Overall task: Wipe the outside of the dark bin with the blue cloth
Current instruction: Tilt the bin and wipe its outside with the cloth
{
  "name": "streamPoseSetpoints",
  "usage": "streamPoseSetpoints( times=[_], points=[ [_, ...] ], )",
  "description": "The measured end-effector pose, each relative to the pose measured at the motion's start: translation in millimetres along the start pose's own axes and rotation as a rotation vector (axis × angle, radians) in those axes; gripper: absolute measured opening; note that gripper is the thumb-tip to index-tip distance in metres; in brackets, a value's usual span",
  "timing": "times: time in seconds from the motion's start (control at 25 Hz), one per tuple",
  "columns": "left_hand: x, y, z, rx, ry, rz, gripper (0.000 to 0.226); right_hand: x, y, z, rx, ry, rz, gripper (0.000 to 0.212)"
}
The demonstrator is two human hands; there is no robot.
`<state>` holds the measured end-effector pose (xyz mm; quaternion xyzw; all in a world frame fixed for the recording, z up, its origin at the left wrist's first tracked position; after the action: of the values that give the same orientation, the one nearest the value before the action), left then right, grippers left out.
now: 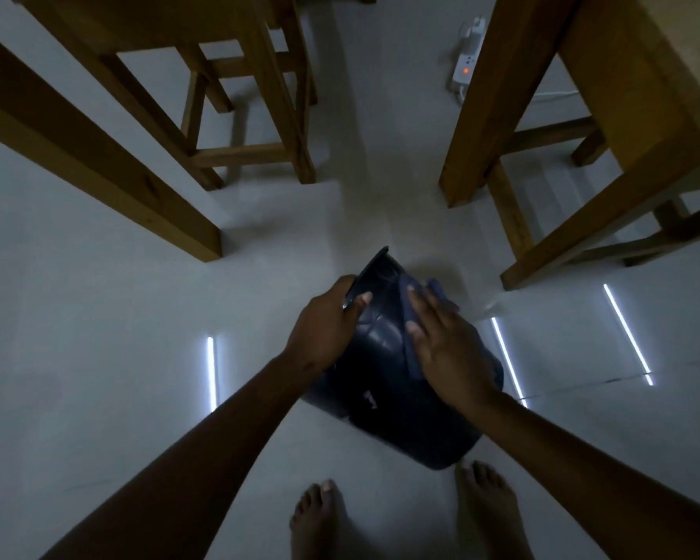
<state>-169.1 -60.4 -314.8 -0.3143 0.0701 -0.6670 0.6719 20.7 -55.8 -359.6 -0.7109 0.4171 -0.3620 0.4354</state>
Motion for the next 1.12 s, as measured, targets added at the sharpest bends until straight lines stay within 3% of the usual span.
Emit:
streamPoseSetpoints(
  times=[0.08,0.2,0.28,0.44,0.48,0.56,0.64,0.76,0.88,1.04,1.12],
  points=[
    [-2.1,2.5,-0.9,-0.004,-0.01,0.003,0.029,20.3,1.8,20.0,-0.025,0.134,0.003,0.061],
    [-8.6,5.8,3.0,-0.029,-0.002,0.023,0.03,60.3,14.2,-17.5,0.209,-0.094,0.028,0.065],
    [-10.6,5.8,3.9,-0.027,-0.006,0.038,0.03,40.8,13.4,-21.1,0.236,-0.201,0.019,0.066],
    [-7.9,7.0,5.6,-0.021,-0.024,0.034,0.028,20.2,-2.3,19.9,0.007,0.168,-0.006,0.063],
    [-7.7,7.5,5.7,-0.026,-0.028,0.031,0.028,37.1,3.5,11.7,0.067,0.155,0.015,0.061],
    [-10.4,5.3,8.3,-0.003,-0.032,0.017,0.029,63.2,10.2,-23.6,0.196,-0.07,0.014,0.061],
    [-8.5,0.9,8.4,0.154,-0.059,-0.058,0.031,46.9,8.8,-25.7,0.225,-0.179,0.035,0.06],
    [14.0,-5.7,-7.8,0.205,-0.098,-0.151,0.027,-1.7,-9.1,19.9,0.053,0.084,0.023,0.063],
    [18.2,-5.7,-9.7,0.058,-0.051,-0.017,0.021,25.9,1.3,25.8,0.005,0.187,0.016,0.062],
    [-14.2,0.8,15.4,-0.114,0.01,-0.008,0.025,48.8,13.4,-26.6,0.142,-0.183,0.058,0.057],
    [-16.1,0.7,12.1,-0.117,0.0,-0.025,0.027,16.0,7.6,-4.5,0.043,-0.119,0.002,0.057]
  ],
)
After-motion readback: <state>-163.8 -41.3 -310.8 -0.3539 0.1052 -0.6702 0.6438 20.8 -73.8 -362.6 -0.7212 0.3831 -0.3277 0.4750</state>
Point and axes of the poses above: each hand's wrist, its own x-axis away from the middle knuckle, its own y-axis out of the palm, z = x × y, the point moved 4 cm from there along -x, towards the middle knuckle, and after that the axes turned 9 degrees about x, right-handed, at the moved point
